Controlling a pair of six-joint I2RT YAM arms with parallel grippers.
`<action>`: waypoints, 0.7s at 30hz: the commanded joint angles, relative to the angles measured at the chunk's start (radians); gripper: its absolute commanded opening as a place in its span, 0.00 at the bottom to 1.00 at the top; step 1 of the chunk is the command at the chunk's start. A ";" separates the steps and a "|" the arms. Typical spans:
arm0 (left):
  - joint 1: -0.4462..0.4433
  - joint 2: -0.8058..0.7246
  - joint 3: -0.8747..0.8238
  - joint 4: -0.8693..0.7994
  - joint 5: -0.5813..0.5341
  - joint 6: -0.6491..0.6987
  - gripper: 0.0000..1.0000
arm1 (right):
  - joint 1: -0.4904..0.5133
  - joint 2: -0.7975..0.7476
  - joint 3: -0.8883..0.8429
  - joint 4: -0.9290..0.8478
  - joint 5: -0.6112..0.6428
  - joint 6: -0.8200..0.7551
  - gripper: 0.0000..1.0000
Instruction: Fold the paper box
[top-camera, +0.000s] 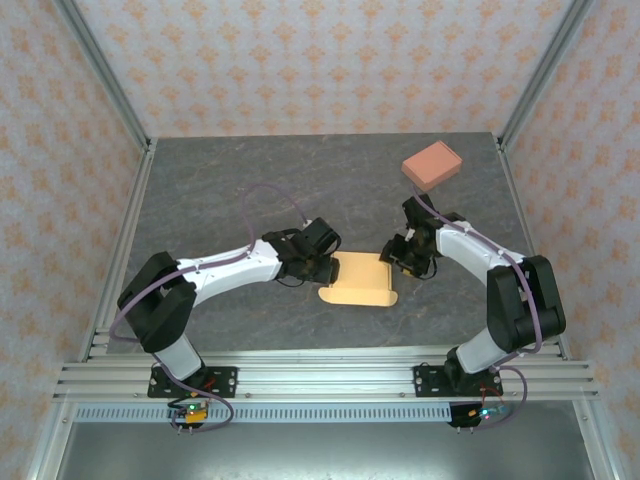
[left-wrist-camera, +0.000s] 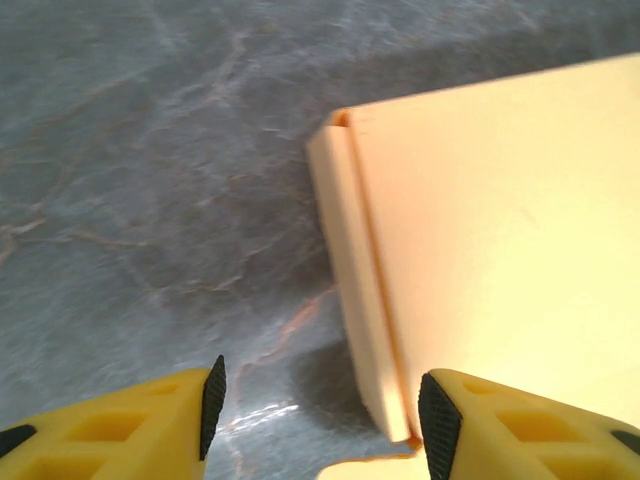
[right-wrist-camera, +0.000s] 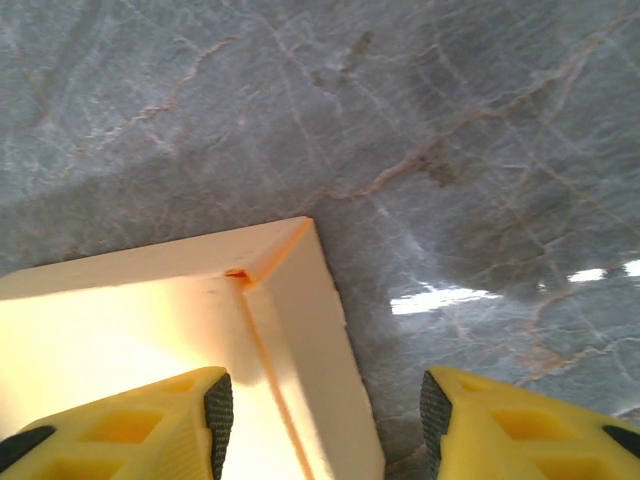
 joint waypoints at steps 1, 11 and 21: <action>-0.003 0.036 0.016 0.053 0.085 0.075 0.57 | -0.007 -0.024 -0.013 0.050 -0.079 0.046 0.53; 0.117 0.153 -0.067 0.129 0.282 0.046 0.16 | -0.093 -0.081 -0.091 0.127 -0.289 0.079 0.64; 0.204 0.173 -0.185 0.304 0.449 0.008 0.16 | -0.150 -0.121 -0.243 0.346 -0.546 0.100 0.72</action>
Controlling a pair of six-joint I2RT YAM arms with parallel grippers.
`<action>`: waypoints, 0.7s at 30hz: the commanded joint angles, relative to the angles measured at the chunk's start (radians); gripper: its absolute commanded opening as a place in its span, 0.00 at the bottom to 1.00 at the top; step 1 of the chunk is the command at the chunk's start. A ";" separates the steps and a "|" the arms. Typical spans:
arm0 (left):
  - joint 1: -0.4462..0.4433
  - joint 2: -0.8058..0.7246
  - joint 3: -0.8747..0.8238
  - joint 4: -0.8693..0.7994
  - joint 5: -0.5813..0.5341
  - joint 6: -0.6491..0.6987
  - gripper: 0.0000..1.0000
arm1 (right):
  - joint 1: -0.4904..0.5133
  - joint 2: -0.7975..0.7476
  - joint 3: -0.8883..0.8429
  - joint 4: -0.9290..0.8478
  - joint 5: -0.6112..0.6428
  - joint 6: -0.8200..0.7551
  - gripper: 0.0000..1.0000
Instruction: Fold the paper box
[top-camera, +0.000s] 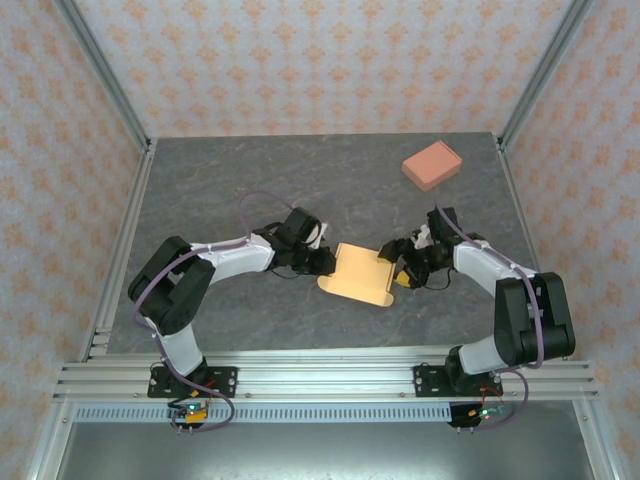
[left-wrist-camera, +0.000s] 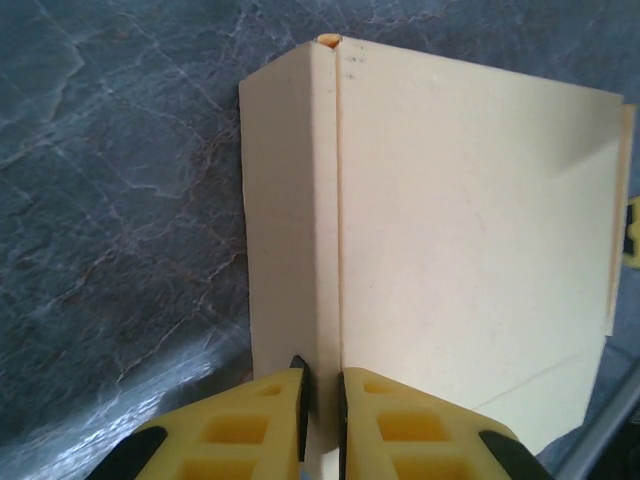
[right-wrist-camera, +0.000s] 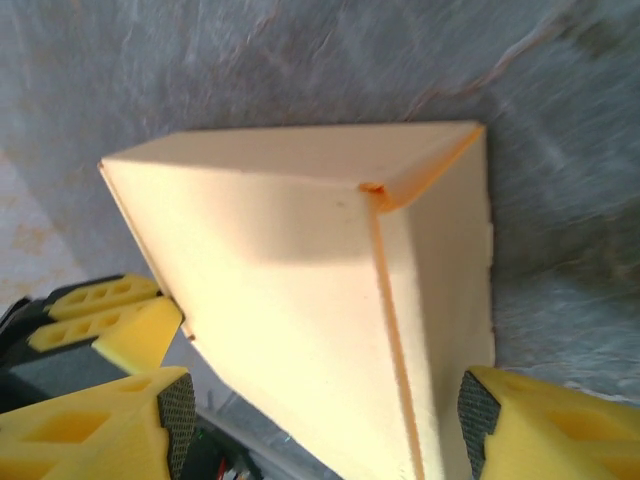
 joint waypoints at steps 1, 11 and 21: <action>0.019 0.075 -0.072 -0.027 0.014 -0.036 0.16 | 0.000 -0.028 -0.030 0.118 -0.104 0.029 0.72; 0.060 0.061 -0.140 0.038 0.021 -0.079 0.15 | -0.001 -0.041 -0.025 0.035 0.007 0.015 0.76; 0.095 0.091 -0.187 0.135 0.087 -0.115 0.13 | -0.001 -0.051 -0.019 0.016 -0.010 0.011 0.80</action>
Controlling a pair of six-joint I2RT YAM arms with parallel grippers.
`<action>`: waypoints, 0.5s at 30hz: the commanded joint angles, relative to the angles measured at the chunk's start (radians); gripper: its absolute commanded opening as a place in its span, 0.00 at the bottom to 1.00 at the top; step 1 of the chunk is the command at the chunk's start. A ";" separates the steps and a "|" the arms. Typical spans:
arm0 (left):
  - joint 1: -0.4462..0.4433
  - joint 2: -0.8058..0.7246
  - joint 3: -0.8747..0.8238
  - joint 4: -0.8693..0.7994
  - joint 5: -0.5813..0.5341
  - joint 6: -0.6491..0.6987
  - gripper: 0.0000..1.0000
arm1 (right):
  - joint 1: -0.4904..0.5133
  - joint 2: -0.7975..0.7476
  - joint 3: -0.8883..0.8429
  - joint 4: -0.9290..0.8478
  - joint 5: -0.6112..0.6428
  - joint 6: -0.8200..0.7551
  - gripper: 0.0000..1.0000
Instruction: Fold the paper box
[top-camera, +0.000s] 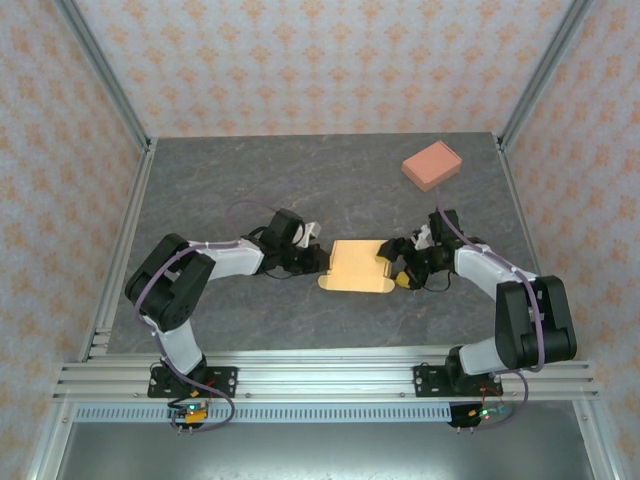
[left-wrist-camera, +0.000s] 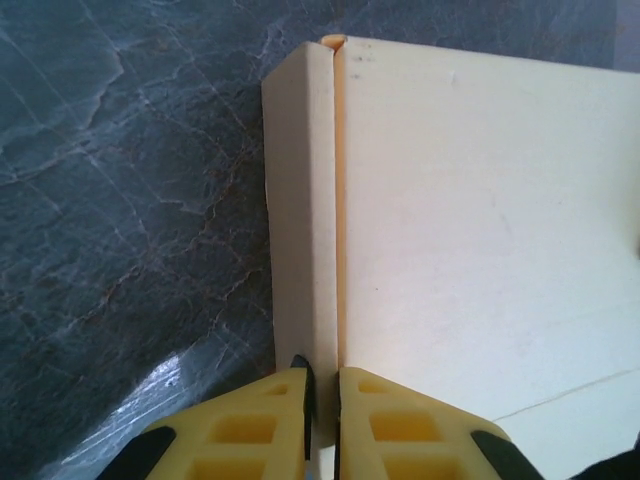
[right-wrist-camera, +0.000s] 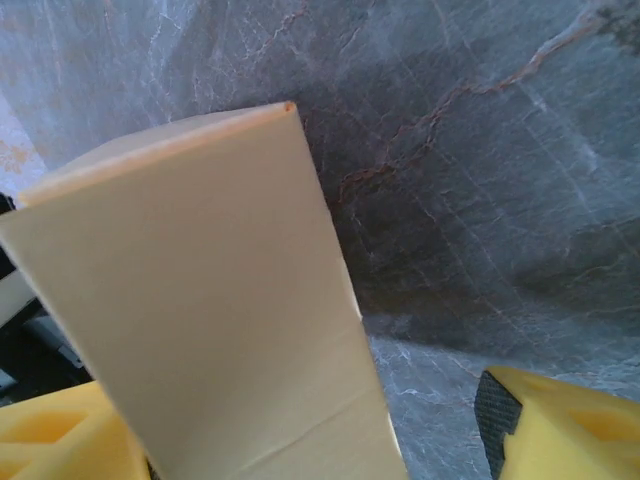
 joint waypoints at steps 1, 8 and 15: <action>0.013 0.085 -0.060 -0.098 -0.071 -0.021 0.13 | 0.004 -0.033 0.005 -0.020 0.000 0.003 0.80; 0.014 0.087 -0.056 -0.096 -0.059 -0.020 0.13 | 0.008 -0.005 -0.029 0.212 -0.088 0.158 0.76; 0.014 0.006 -0.070 -0.099 -0.097 -0.017 0.20 | 0.020 -0.010 -0.055 0.370 -0.084 0.357 0.56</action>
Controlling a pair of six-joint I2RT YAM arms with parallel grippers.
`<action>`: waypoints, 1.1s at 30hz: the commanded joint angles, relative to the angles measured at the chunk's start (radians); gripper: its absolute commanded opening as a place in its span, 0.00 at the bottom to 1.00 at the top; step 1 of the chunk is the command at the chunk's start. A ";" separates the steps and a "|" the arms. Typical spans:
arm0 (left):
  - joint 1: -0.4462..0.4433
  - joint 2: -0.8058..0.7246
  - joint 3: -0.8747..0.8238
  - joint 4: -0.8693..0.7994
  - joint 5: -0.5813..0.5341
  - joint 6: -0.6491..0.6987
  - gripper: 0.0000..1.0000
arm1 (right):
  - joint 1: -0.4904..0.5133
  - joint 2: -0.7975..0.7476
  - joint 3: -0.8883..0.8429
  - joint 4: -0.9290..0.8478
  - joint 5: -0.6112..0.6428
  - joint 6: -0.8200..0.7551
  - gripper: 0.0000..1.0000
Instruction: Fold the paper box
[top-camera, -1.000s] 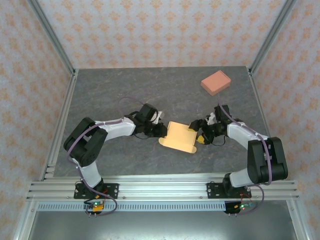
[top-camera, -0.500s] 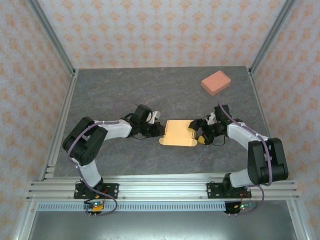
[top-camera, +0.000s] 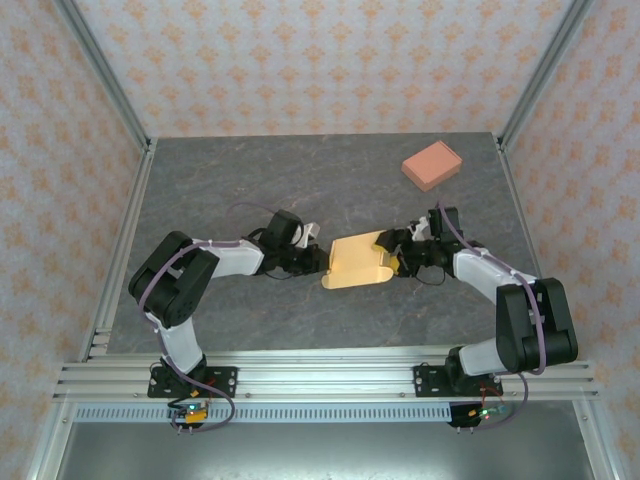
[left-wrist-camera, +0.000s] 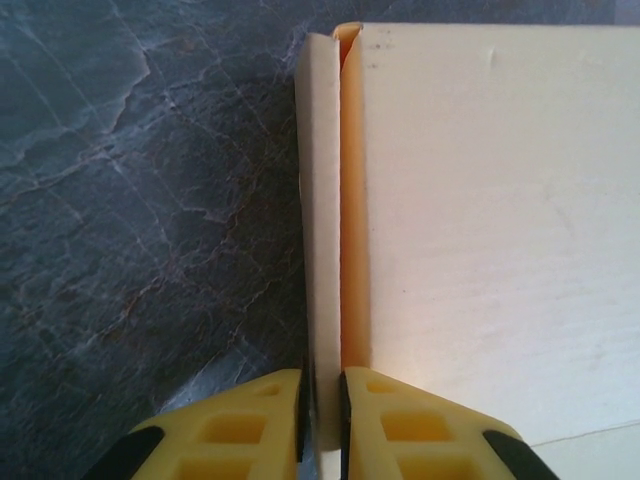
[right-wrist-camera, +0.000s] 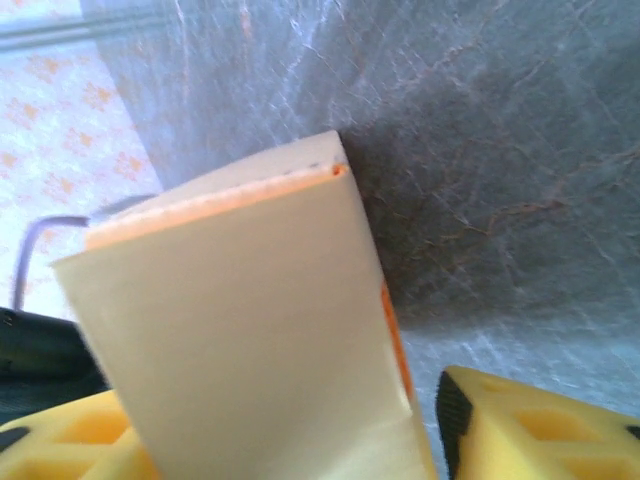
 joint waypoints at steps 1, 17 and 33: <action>0.003 -0.053 -0.064 -0.135 -0.119 0.002 0.22 | 0.001 0.005 -0.019 0.100 0.009 0.147 0.52; -0.376 -0.523 -0.185 -0.016 -0.740 0.858 0.78 | -0.001 0.108 0.151 -0.441 -0.040 0.249 0.41; -0.448 -0.204 -0.094 0.146 -0.977 1.240 0.64 | -0.004 0.209 0.140 -0.408 -0.073 0.278 0.42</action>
